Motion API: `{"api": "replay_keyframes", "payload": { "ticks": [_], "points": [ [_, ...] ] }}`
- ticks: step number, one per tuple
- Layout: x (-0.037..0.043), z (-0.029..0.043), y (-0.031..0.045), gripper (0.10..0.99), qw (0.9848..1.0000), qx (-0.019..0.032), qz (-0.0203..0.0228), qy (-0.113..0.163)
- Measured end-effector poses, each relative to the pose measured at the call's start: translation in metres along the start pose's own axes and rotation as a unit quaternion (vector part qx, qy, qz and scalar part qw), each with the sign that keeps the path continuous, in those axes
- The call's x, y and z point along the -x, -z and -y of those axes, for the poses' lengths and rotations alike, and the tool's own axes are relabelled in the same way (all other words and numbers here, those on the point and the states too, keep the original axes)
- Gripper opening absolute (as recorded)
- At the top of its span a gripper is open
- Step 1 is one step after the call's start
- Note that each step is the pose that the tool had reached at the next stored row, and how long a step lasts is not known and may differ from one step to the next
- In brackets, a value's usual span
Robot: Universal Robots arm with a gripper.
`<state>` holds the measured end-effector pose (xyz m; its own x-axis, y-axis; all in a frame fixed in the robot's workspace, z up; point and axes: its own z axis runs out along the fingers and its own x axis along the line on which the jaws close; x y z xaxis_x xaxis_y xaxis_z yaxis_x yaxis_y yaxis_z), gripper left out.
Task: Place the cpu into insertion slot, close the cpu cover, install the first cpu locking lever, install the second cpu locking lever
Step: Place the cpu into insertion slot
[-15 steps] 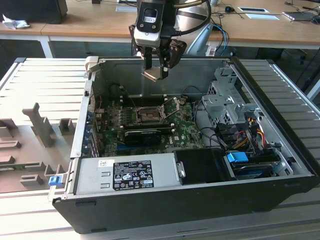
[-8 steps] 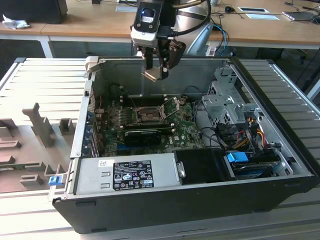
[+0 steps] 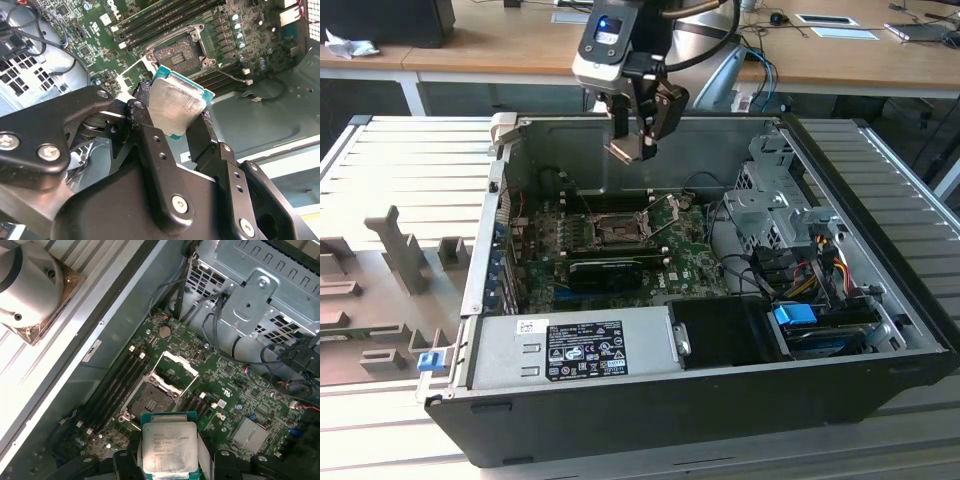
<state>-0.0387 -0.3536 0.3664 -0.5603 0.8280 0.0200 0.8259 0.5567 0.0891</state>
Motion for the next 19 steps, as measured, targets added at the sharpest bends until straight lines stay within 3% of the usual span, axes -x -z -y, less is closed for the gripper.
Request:
{"api": "replay_keyframes", "payload": {
  "ticks": [11,19],
  "points": [
    [0.0001,0.0005,-0.0046,0.533,0.9998,-0.0009,0.0029,-0.019],
    [0.0001,0.0005,-0.0052,0.533,0.9965,0.0003,0.0087,-0.084]
  ]
}}
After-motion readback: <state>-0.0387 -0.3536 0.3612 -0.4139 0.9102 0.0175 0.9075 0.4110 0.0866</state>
